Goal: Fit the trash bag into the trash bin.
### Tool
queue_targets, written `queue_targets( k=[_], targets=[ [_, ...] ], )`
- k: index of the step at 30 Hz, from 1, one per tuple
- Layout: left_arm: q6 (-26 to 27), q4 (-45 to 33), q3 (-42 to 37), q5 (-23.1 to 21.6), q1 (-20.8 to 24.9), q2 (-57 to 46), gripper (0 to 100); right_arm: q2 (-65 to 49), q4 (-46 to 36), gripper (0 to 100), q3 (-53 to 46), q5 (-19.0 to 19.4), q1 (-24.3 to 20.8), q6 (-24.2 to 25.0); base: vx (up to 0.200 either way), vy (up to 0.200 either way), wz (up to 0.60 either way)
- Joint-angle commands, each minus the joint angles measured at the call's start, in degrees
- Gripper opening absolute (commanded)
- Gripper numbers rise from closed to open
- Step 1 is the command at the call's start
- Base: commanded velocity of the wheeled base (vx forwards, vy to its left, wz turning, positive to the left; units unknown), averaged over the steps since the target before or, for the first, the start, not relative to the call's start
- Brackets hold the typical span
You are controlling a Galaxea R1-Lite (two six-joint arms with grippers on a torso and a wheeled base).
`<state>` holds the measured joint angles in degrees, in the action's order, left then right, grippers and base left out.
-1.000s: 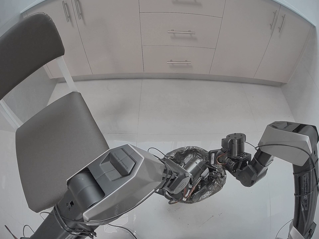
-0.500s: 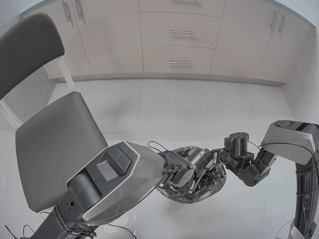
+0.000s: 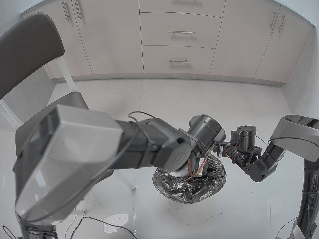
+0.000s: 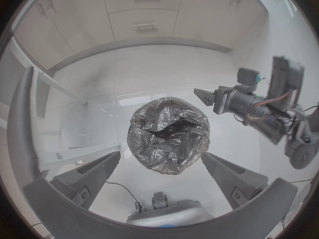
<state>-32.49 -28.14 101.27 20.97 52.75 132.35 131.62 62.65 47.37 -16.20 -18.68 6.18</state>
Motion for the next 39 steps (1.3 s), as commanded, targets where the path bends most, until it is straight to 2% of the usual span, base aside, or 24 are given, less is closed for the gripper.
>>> queue_targets(
  k=[1,3,9,10,11,13,16,17,18,21,23,26,31,33,34,36,39],
  targets=[
    [-0.4,0.4,-10.3,-0.2,-0.5,-19.2,100,-3.4,-3.7,100,2.7,-0.1,4.8,-0.1,0.0,0.0,0.0],
    [-0.3,0.2,-12.8,-0.3,-1.5,-23.7,100,-3.1,-5.9,100,5.1,-0.1,6.1,-0.1,0.0,0.0,0.0],
    [1.5,0.1,-27.5,1.0,-4.1,-47.0,100,-1.4,-14.2,100,15.4,0.3,9.3,0.0,0.0,0.0,0.0],
    [1.6,0.1,-27.9,1.1,-4.1,-47.6,100,-1.2,-14.5,100,15.8,0.3,9.4,0.0,0.0,0.0,0.0],
    [1.8,0.5,-32.7,2.1,-5.4,-53.9,100,-0.1,-16.6,100,18.7,0.7,9.9,0.0,0.0,0.0,0.0],
    [1.8,0.6,-35.6,2.5,-6.7,-57.5,100,0.8,-18.2,100,20.7,1.3,10.3,0.0,0.0,0.0,0.0],
    [1.8,0.6,-42.7,2.8,-12.8,-66.2,100,4.6,-21.0,100,26.5,2.0,11.4,0.1,0.0,0.0,0.0],
    [1.8,0.6,-42.7,2.8,-12.8,-66.2,100,4.6,-21.0,100,26.5,2.0,11.4,0.1,0.0,0.0,0.0],
    [2.1,0.7,-46.4,3.0,-18.3,-70.8,100,7.0,-21.8,100,29.4,2.1,11.7,0.1,0.0,0.0,0.0],
    [2.2,1.0,-50.0,2.9,-25.1,-76.5,100,10.0,-23.2,100,33.6,2.1,12.3,0.1,0.0,0.0,0.0],
    [2.1,1.2,-52.8,2.8,-27.8,-81.1,100,11.6,-24.3,100,36.3,2.4,12.7,0.0,0.0,0.0,0.0],
    [2.0,1.4,-57.8,3.2,-28.7,-88.1,100,14.4,-26.5,100,40.8,4.2,13.6,0.1,0.0,0.0,0.0],
    [2.1,1.2,-64.8,3.1,-35.0,-99.7,100,19.7,-31.9,100,51.2,4.5,14.4,0.0,0.0,0.0,0.0],
    [2.2,1.2,-65.9,3.2,-35.8,-101.1,100,20.7,-33.2,100,53.3,4.6,14.5,0.0,0.0,0.0,0.0],
    [3.6,1.3,-68.5,3.2,-37.5,-104.1,100,23.4,-37.2,100,59.6,4.9,14.8,0.0,0.0,0.0,0.0],
    [5.4,1.4,-69.8,2.9,-38.9,-105.8,100,25.5,-40.5,100,65.3,4.9,14.9,0.0,0.0,0.0,0.0],
    [6.4,1.4,-73.8,3.1,-40.4,-108.4,100,30.1,-47.4,100,67.2,4.9,15.4,0.0,0.0,0.0,0.0]
  ],
)
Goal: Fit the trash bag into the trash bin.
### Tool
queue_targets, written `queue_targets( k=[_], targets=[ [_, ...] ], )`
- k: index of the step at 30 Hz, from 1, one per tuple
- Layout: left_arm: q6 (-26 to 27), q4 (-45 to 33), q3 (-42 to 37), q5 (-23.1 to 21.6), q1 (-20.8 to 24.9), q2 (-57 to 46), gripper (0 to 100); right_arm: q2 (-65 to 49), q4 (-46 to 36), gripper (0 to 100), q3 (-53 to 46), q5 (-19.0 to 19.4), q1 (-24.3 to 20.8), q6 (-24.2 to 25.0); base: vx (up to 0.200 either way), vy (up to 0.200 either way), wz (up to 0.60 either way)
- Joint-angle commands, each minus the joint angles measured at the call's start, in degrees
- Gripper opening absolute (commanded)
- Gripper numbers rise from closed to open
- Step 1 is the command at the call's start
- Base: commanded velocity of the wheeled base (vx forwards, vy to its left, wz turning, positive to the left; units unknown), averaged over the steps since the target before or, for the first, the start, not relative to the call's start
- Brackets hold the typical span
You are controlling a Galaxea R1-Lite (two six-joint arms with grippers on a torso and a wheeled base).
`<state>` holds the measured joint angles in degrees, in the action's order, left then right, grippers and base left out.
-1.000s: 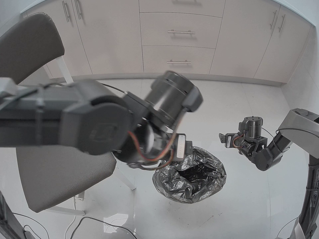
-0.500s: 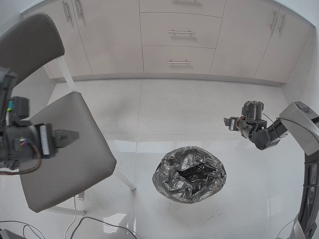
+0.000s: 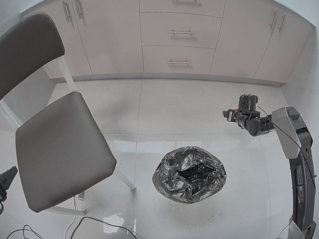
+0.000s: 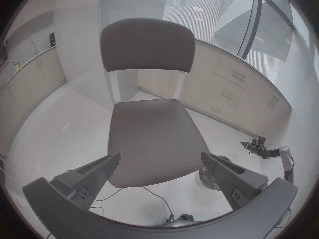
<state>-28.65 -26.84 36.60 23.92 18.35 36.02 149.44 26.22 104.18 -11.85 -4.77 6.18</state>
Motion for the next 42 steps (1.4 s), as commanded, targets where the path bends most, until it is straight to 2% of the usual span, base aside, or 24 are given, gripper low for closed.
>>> queue_targets(
  k=[1,9,15,19,34,42],
  targets=[
    [2.5,0.1,-10.1,0.3,-6.3,-13.2,100,13.7,-13.0,100,10.4,0.5,1.5,0.0,0.0,0.0,0.0],
    [2.6,-0.5,-13.6,0.3,-12.2,-20.6,100,23.5,-26.1,100,10.4,0.2,0.8,0.9,0.0,0.0,0.0],
    [2.6,-0.1,-15.4,-0.3,-12.4,-22.6,100,28.2,-34.0,100,10.4,-0.3,1.0,3.7,0.0,0.0,0.0],
    [2.7,-0.1,-15.5,-0.3,-12.4,-23.3,100,28.2,-38.0,100,10.4,-0.4,1.1,7.9,0.0,0.0,0.0],
    [2.8,-0.1,-17.1,-0.8,-12.5,-24.9,100,26.2,-38.8,100,10.4,-0.9,0.9,12.1,0.0,0.0,0.0],
    [2.8,-0.1,-17.2,-1.5,-12.5,-25.1,100,21.5,-43.2,100,10.4,-0.7,1.1,15.7,0.0,0.0,0.0]
  ],
)
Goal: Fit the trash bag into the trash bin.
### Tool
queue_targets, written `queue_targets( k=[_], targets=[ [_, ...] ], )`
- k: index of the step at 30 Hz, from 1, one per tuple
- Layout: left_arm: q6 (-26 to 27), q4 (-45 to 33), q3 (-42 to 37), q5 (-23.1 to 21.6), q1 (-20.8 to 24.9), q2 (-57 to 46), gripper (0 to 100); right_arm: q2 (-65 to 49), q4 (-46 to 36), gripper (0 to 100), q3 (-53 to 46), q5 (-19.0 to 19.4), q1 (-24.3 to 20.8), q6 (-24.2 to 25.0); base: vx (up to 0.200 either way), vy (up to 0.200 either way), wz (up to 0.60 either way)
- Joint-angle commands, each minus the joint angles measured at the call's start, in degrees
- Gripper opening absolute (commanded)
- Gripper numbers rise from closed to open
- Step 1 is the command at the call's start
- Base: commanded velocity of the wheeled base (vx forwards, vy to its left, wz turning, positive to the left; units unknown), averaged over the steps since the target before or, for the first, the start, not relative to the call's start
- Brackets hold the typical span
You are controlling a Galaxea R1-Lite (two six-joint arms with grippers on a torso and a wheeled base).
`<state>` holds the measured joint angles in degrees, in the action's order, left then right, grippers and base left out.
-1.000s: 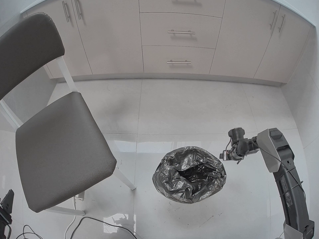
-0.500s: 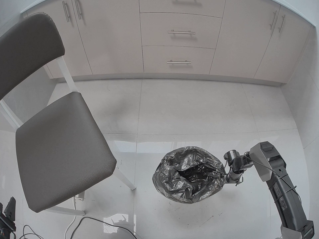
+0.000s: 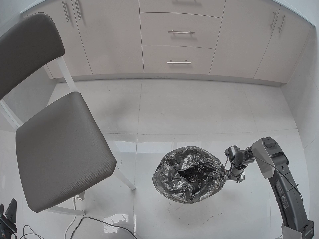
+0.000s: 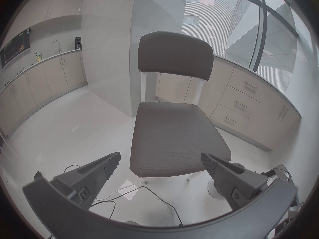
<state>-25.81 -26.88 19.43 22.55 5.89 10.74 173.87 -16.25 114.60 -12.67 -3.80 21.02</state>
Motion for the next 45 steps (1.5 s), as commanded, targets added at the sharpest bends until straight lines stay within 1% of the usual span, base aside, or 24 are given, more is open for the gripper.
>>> queue_targets(
  k=[1,3,4,5,6,9,13,14,17,19,24,28,30,35,38,45],
  targets=[
    [0.0,0.0,-0.1,-0.1,0.0,0.1,100,-3.3,-0.5,100,0.0,0.2,0.0,1.2,0.0,0.0,0.0],
    [0.0,0.0,-0.1,-0.1,0.0,0.1,100,-3.3,-0.5,100,0.0,0.2,0.0,1.2,0.0,0.0,0.0],
    [0.0,0.0,-0.1,-0.1,0.0,0.1,100,-3.9,-0.3,100,0.0,0.4,-0.3,4.9,0.0,0.0,0.0],
    [0.0,0.0,0.0,-0.1,0.0,0.0,100,-3.9,-0.3,100,0.0,0.4,-0.4,5.7,0.0,0.0,0.0],
    [0.0,0.0,0.0,-0.1,0.0,0.0,100,-4.1,-0.2,100,0.0,0.8,-0.8,7.9,0.0,0.0,0.0],
    [0.0,0.0,-0.1,-0.1,0.0,0.0,100,-3.9,0.1,100,0.0,2.8,-0.9,9.7,0.0,0.0,0.0],
    [0.3,-0.1,-0.1,-0.2,0.0,-1.0,100,-4.0,1.4,100,0.0,3.7,-0.9,13.3,0.0,0.0,0.0],
    [0.8,-0.1,-0.2,-0.2,0.0,-1.2,100,-4.0,1.6,100,0.0,4.4,-1.1,13.7,0.0,0.0,0.0],
    [2.0,0.1,-0.9,-0.2,-0.1,-1.6,100,-3.5,3.4,100,0.0,6.3,-1.1,13.6,0.0,0.0,0.0],
    [2.3,0.1,-1.1,-0.2,-0.2,-2.0,100,-3.2,6.9,100,0.0,7.4,-1.4,13.5,0.0,0.0,0.0],
    [2.3,0.1,-1.2,-0.2,-0.1,-2.4,100,-2.8,7.4,100,0.0,7.9,-3.0,13.3,0.0,0.0,0.0],
    [2.3,0.1,-1.6,-0.2,-0.1,-2.7,100,-2.2,7.6,100,0.0,11.0,-3.7,13.3,0.0,0.0,0.0],
    [2.3,0.1,-1.7,-0.2,-0.1,-3.3,100,-1.6,7.7,100,0.0,11.7,-3.9,13.3,0.0,0.0,0.0],
    [2.4,0.1,-2.0,-0.2,-0.2,-3.7,100,0.2,10.0,100,0.0,11.8,-4.0,11.3,0.0,0.0,0.0],
    [2.4,0.1,-2.1,-0.2,-0.2,-3.8,100,0.5,10.7,100,0.0,11.9,-4.0,11.3,0.0,0.0,0.0],
    [2.5,0.0,-2.4,-0.1,-0.3,-4.4,100,0.5,10.8,100,0.0,13.4,-4.5,11.9,0.0,0.0,0.0]
  ],
)
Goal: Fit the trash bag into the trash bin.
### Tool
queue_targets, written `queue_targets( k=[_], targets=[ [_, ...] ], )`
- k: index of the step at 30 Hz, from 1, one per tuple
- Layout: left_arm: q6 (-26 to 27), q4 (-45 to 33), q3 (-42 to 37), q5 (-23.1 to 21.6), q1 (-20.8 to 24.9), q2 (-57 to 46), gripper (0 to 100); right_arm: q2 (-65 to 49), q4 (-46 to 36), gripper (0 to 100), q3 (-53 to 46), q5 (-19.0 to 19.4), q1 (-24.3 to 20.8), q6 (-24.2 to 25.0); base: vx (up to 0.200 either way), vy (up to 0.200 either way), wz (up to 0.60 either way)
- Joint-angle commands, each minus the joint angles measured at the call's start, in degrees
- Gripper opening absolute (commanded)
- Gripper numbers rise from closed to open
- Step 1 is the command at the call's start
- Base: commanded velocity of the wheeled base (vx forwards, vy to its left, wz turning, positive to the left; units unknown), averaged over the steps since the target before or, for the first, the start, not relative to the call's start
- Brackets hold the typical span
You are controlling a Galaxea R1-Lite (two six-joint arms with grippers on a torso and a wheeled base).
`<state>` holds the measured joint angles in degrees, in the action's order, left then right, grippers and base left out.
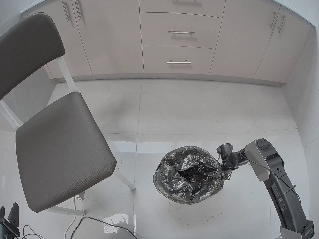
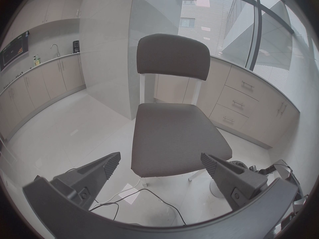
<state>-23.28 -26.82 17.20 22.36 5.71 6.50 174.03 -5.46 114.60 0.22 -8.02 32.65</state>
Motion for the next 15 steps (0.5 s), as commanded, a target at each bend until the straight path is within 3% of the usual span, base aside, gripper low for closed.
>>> queue_targets(
  k=[1,15],
  targets=[
    [0.0,-0.1,-0.2,0.0,-0.1,-0.2,100,0.4,0.0,100,0.0,0.7,-0.4,0.3,0.0,0.0,0.0],
    [0.1,0.0,-0.9,0.0,-0.2,-0.7,100,2.7,-1.0,100,0.0,0.3,-0.5,2.4,0.0,0.0,0.0]
  ],
)
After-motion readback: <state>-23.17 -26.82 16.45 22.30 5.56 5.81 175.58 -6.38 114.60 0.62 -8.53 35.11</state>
